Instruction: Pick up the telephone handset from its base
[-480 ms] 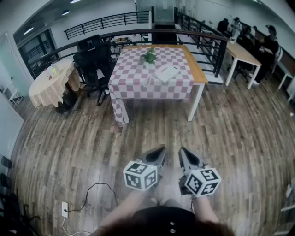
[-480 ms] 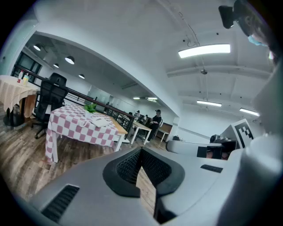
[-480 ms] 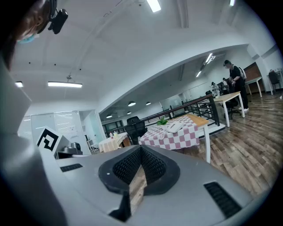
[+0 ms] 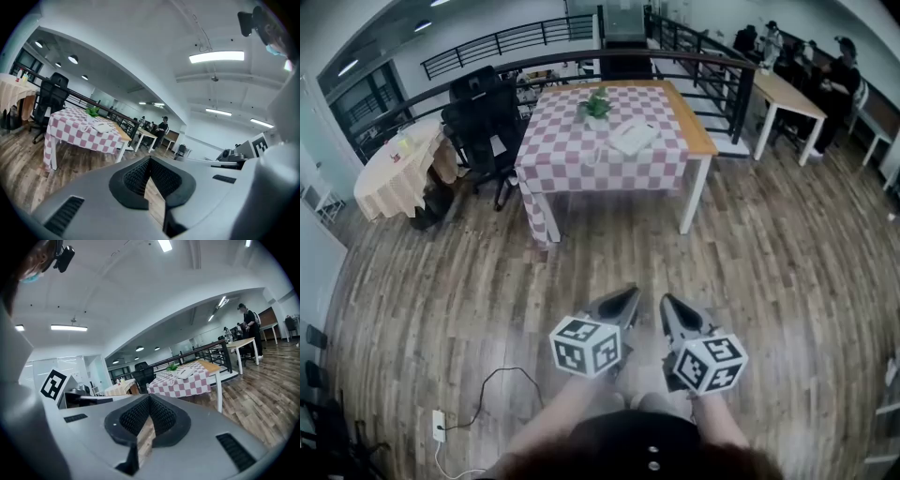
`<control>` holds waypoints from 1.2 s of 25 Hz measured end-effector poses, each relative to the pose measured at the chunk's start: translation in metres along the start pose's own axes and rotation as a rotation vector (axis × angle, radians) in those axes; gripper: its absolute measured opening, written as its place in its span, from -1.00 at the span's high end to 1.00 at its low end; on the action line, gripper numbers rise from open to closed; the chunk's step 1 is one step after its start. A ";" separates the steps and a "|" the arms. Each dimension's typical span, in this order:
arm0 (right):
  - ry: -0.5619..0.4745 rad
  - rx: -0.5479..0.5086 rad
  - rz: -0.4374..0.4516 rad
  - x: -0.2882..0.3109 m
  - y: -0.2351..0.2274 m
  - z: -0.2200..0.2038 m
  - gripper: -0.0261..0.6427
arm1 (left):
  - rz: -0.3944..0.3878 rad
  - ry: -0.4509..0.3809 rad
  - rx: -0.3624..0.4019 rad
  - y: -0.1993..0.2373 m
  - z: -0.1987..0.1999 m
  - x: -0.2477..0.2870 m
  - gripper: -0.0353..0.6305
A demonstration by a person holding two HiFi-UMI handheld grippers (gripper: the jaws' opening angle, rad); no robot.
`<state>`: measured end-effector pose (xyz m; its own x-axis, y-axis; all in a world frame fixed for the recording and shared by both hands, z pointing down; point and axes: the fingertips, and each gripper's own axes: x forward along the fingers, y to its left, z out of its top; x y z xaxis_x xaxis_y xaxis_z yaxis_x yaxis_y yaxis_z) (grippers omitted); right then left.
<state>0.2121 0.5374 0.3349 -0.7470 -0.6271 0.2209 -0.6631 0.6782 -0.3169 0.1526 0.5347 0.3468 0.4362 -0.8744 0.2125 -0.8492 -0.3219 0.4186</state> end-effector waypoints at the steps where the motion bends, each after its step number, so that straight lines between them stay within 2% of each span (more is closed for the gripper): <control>1: 0.001 -0.001 -0.003 0.000 0.000 -0.001 0.89 | -0.003 0.002 0.003 -0.001 -0.001 0.001 0.88; 5: -0.021 -0.009 -0.004 0.007 0.004 0.001 0.89 | -0.015 -0.001 0.013 0.002 0.002 0.000 0.88; 11: -0.039 0.049 -0.011 0.018 0.008 0.000 0.89 | -0.035 -0.016 0.001 0.015 0.006 -0.002 0.88; 15: -0.019 0.080 -0.056 0.025 0.000 -0.014 0.89 | -0.042 0.011 0.040 0.024 -0.001 -0.003 0.88; 20: 0.013 0.099 -0.046 0.042 -0.001 -0.024 0.89 | -0.077 0.048 -0.009 0.042 -0.004 0.000 0.88; 27: 0.009 0.097 -0.012 0.099 -0.012 -0.013 0.89 | -0.073 0.022 0.004 0.070 0.012 0.033 0.88; 30: 0.004 0.076 -0.005 0.125 -0.031 0.001 0.89 | -0.068 0.015 0.009 0.086 0.024 0.061 0.88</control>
<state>0.1388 0.4377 0.3713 -0.7439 -0.6289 0.2261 -0.6613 0.6440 -0.3847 0.0987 0.4449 0.3750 0.4975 -0.8449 0.1967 -0.8201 -0.3841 0.4242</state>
